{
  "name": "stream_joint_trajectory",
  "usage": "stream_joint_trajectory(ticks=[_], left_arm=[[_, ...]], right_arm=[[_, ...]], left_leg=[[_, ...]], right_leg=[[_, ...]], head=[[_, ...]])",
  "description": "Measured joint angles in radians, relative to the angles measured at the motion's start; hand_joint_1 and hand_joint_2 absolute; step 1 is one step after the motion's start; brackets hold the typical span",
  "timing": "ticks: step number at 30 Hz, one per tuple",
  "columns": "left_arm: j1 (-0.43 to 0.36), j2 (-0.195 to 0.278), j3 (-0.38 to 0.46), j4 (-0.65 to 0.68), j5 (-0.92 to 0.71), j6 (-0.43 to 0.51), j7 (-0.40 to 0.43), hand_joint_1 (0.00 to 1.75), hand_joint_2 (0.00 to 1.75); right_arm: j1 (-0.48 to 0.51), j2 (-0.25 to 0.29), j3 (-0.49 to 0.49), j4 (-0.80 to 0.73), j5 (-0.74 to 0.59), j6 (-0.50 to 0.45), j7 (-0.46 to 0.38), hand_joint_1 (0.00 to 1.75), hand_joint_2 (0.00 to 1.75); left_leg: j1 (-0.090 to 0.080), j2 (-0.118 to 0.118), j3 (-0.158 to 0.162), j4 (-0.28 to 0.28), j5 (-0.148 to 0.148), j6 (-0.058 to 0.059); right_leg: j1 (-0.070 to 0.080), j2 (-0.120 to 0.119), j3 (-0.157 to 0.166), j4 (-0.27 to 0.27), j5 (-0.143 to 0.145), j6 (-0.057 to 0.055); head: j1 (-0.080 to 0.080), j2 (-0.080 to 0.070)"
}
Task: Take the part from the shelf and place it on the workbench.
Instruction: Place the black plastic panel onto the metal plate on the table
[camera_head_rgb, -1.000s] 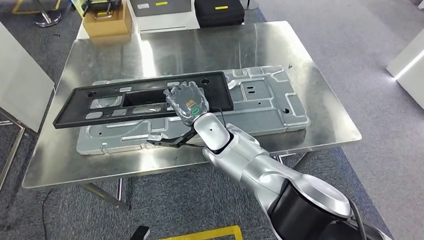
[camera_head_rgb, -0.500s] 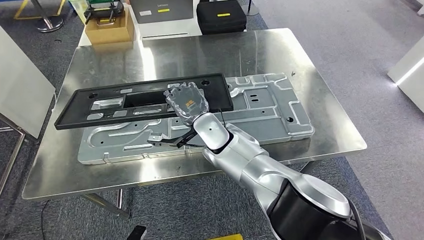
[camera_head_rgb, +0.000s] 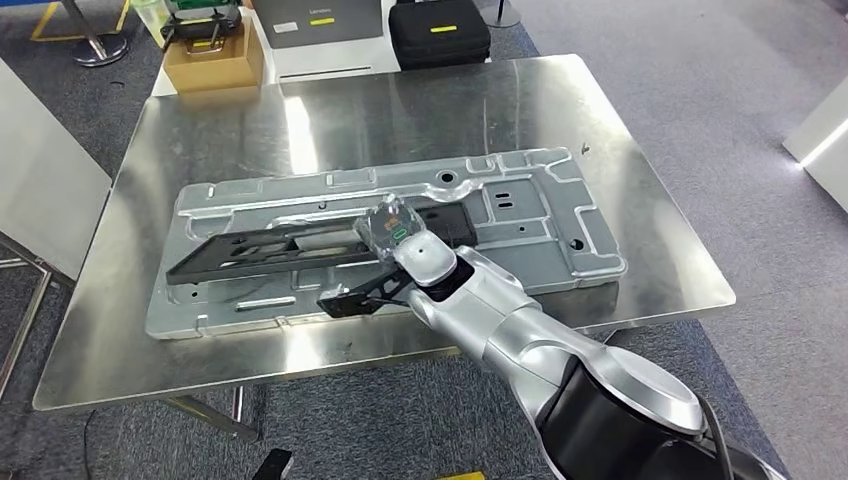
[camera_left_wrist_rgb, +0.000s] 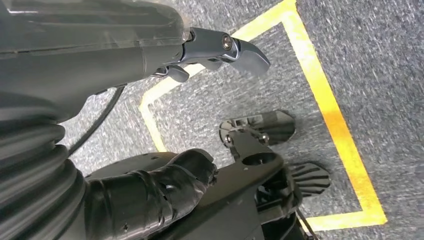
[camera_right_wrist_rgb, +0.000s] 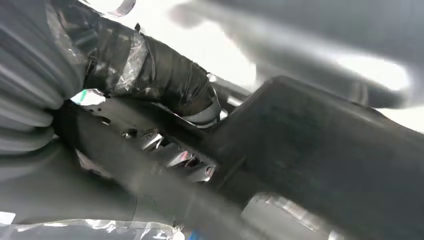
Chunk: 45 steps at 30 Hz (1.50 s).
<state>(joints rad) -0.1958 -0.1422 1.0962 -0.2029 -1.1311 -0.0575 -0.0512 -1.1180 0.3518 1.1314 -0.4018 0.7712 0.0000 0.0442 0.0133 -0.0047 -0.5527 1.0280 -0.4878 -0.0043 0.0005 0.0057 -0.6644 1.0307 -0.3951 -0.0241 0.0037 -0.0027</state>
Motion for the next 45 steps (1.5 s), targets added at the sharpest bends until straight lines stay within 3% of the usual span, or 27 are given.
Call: stream_joint_trajectory(ticks=[2, 4, 6, 7, 9, 10, 11, 13, 15, 17, 20, 21, 22, 23, 25, 27, 31, 33, 35, 36, 37, 38, 41, 42, 45], left_arm=[[0.000, 0.002, 0.000, 0.000, 0.004, -0.003, -0.009, 0.00, 1.75], [0.001, 0.004, 0.001, 0.000, 0.008, -0.004, -0.014, 0.00, 1.75], [0.006, 0.005, 0.001, 0.000, 0.009, -0.002, -0.018, 0.00, 1.75], [0.008, 0.006, 0.001, 0.000, 0.009, 0.000, -0.020, 0.00, 1.75], [0.011, 0.008, 0.002, 0.000, 0.010, 0.007, -0.026, 0.00, 1.75], [0.010, 0.009, 0.002, 0.000, 0.010, 0.009, -0.027, 0.00, 1.75], [0.009, 0.010, 0.002, 0.000, 0.011, 0.011, -0.028, 0.00, 1.75], [0.009, 0.011, 0.003, 0.000, 0.012, 0.012, -0.029, 0.00, 1.75], [0.011, 0.013, 0.004, 0.000, 0.013, 0.012, -0.029, 0.00, 0.87], [0.011, 0.014, 0.004, 0.000, 0.016, 0.010, -0.030, 0.00, 0.00], [0.010, 0.015, 0.006, 0.000, 0.020, 0.007, -0.030, 0.00, 0.00], [0.011, 0.016, 0.007, 0.000, 0.021, 0.006, -0.030, 0.00, 0.00], [0.012, 0.016, 0.008, 0.000, 0.022, 0.004, -0.029, 0.00, 0.00], [0.012, 0.016, 0.008, 0.000, 0.022, 0.002, -0.029, 0.00, 0.00], [0.012, 0.016, 0.009, 0.000, 0.025, -0.002, -0.029, 0.00, 0.00], [0.012, 0.016, 0.010, 0.000, 0.027, -0.004, -0.028, 0.00, 0.00], [0.012, 0.016, 0.015, 0.000, 0.028, -0.003, -0.024, 0.00, 0.00], [0.012, 0.016, 0.019, 0.000, 0.028, -0.002, -0.020, 0.00, 0.00], [0.013, 0.016, 0.022, 0.000, 0.029, -0.002, -0.014, 0.00, 0.00], [0.014, 0.016, 0.024, 0.000, 0.029, -0.002, -0.012, 0.00, 0.00], [0.015, 0.016, 0.026, 0.000, 0.029, -0.002, -0.010, 0.00, 0.00], [0.016, 0.016, 0.027, 0.000, 0.029, -0.002, -0.009, 0.00, 0.00], [0.014, 0.016, 0.028, 0.000, 0.029, -0.001, -0.009, 0.00, 0.00], [0.013, 0.016, 0.028, 0.000, 0.029, -0.001, -0.009, 0.00, 0.00], [0.014, 0.016, 0.029, 0.000, 0.029, 0.000, -0.009, 0.00, 0.00]], right_arm=[[-0.003, 0.003, 0.016, 0.000, -0.053, 0.055, -0.006, 1.75, 1.75], [-0.006, 0.004, 0.039, 0.000, -0.093, 0.080, -0.009, 0.87, 0.87], [-0.006, 0.004, 0.061, 0.001, -0.121, 0.092, -0.013, 0.00, 0.00], [-0.006, 0.004, 0.070, 0.003, -0.133, 0.095, -0.014, 0.00, 0.00], [-0.007, 0.004, 0.083, 0.006, -0.154, 0.098, -0.016, 0.00, 0.00], [-0.008, 0.004, 0.088, 0.008, -0.162, 0.098, -0.017, 0.00, 0.00], [-0.009, 0.004, 0.092, 0.009, -0.169, 0.098, -0.018, 0.00, 0.00], [-0.010, 0.004, 0.097, 0.012, -0.177, 0.098, -0.019, 0.00, 0.00], [-0.011, 0.004, 0.099, 0.014, -0.184, 0.098, -0.020, 0.00, 0.00], [-0.014, 0.004, 0.101, 0.015, -0.193, 0.098, -0.021, 0.00, 0.00], [-0.014, 0.003, 0.110, 0.019, -0.212, 0.102, -0.020, 0.00, 0.00], [-0.014, 0.003, 0.114, 0.020, -0.217, 0.103, -0.019, 0.00, 0.00], [-0.014, 0.002, 0.116, 0.022, -0.219, 0.104, -0.018, 0.00, 0.00], [-0.014, 0.001, 0.118, 0.023, -0.221, 0.105, -0.018, 0.00, 0.00], [-0.017, 0.001, 0.119, 0.024, -0.223, 0.105, -0.017, 0.00, 0.00], [-0.019, 0.002, 0.121, 0.024, -0.226, 0.102, -0.016, 0.00, 0.00], [-0.020, 0.003, 0.124, 0.025, -0.219, 0.047, -0.001, 0.00, 0.00], [-0.022, 0.004, 0.126, 0.026, -0.211, -0.001, 0.007, 0.00, 0.00], [-0.022, 0.004, 0.129, 0.027, -0.208, -0.022, 0.009, 0.00, 0.00], [-0.021, 0.004, 0.130, 0.029, -0.207, -0.024, 0.009, 0.00, 0.00], [-0.020, 0.004, 0.130, 0.030, -0.206, -0.024, 0.009, 0.00, 0.00], [-0.019, 0.004, 0.130, 0.031, -0.206, -0.024, 0.010, 0.00, 0.00], [-0.021, 0.004, 0.130, 0.032, -0.205, -0.025, 0.010, 0.00, 0.00], [-0.022, 0.004, 0.130, 0.032, -0.205, -0.025, 0.010, 0.00, 0.00], [-0.023, 0.004, 0.130, 0.034, -0.205, -0.026, 0.010, 0.00, 0.00]], left_leg=[[0.002, 0.001, -0.030, 0.063, -0.038, -0.007], [0.003, 0.001, -0.095, 0.188, -0.093, -0.011], [0.004, 0.001, -0.144, 0.262, -0.110, -0.014], [0.004, 0.001, -0.143, 0.245, -0.089, -0.015], [0.004, 0.002, -0.095, 0.119, -0.014, -0.014], [0.002, 0.002, -0.070, 0.056, 0.009, -0.011], [0.000, 0.002, -0.053, 0.014, 0.018, -0.006], [-0.005, 0.001, -0.047, -0.005, 0.021, 0.006], [-0.001, 0.002, -0.043, -0.011, 0.046, 0.020], [0.004, 0.004, -0.042, -0.019, 0.058, 0.030], [0.003, 0.006, -0.045, -0.019, 0.060, 0.034], [0.003, 0.006, -0.046, -0.018, 0.060, 0.034], [0.003, 0.006, -0.047, -0.016, 0.060, 0.033], [0.003, 0.005, -0.047, -0.014, 0.059, 0.033], [0.001, 0.004, -0.048, -0.010, 0.056, 0.028], [-0.001, 0.004, -0.051, -0.007, 0.055, 0.019], [0.001, 0.004, -0.058, 0.004, 0.043, -0.004], [0.002, 0.004, -0.091, 0.085, -0.011, -0.011], [0.003, 0.004, -0.146, 0.213, -0.075, -0.016], [0.003, 0.004, -0.164, 0.256, -0.089, -0.017], [0.003, 0.004, -0.165, 0.263, -0.084, -0.017], [0.003, 0.004, -0.146, 0.231, -0.060, -0.016], [0.000, 0.003, -0.044, 0.040, 0.020, -0.005], [-0.003, 0.002, -0.028, 0.007, 0.030, -0.001], [-0.005, 0.002, -0.031, -0.007, 0.043, 0.015]], right_leg=[[-0.004, 0.000, 0.008, -0.004, 0.001, -0.009], [-0.003, 0.000, 0.009, -0.005, -0.001, -0.014], [-0.001, 0.000, 0.011, -0.004, -0.003, -0.016], [-0.001, 0.001, 0.011, -0.004, -0.003, -0.017], [-0.001, 0.003, 0.013, -0.001, -0.004, -0.016], [0.000, 0.003, 0.012, 0.001, -0.003, -0.013], [0.001, 0.004, 0.010, 0.003, -0.003, -0.009], [0.003, 0.005, 0.008, 0.003, -0.002, 0.002], [0.004, 0.004, 0.005, 0.008, -0.007, 0.015], [0.004, 0.002, -0.017, 0.060, -0.045, 0.025], [-0.001, 0.000, -0.093, 0.241, -0.139, 0.034], [-0.003, 0.000, -0.106, 0.276, -0.148, 0.035], [-0.005, 0.000, -0.100, 0.273, -0.138, 0.035], [-0.006, 0.000, -0.076, 0.232, -0.113, 0.033], [-0.005, 0.000, -0.002, 0.096, -0.061, 0.026], [0.000, 0.000, 0.038, 0.017, -0.042, 0.018], [0.000, 0.000, 0.043, 0.000, -0.036, -0.002], [-0.004, -0.003, 0.046, -0.006, -0.030, -0.011], [-0.002, -0.005, 0.044, -0.005, -0.028, -0.014], [-0.001, -0.005, 0.042, -0.004, -0.028, -0.014], [0.000, -0.005, 0.040, -0.002, -0.028, -0.015], [0.000, -0.004, 0.038, 0.001, -0.028, -0.015], [0.002, -0.003, 0.032, 0.010, -0.027, -0.011], [0.003, -0.003, 0.030, 0.012, -0.025, -0.006], [0.003, -0.003, 0.024, 0.011, -0.018, 0.012]], head=[[-0.001, 0.000], [-0.001, 0.000], [-0.001, 0.000], [-0.001, 0.000], [-0.001, 0.000], [-0.001, 0.000], [-0.001, 0.000], [-0.001, 0.000], [0.000, 0.000], [0.000, 0.000], [0.000, 0.000], [0.000, 0.000], [0.000, 0.000], [0.000, 0.000], [0.000, 0.000], [0.000, 0.000], [0.000, 0.000], [0.000, 0.000], [0.000, 0.000], [0.000, 0.000], [0.000, 0.000], [0.000, 0.000], [0.000, 0.000], [0.000, 0.000], [0.000, 0.000]])
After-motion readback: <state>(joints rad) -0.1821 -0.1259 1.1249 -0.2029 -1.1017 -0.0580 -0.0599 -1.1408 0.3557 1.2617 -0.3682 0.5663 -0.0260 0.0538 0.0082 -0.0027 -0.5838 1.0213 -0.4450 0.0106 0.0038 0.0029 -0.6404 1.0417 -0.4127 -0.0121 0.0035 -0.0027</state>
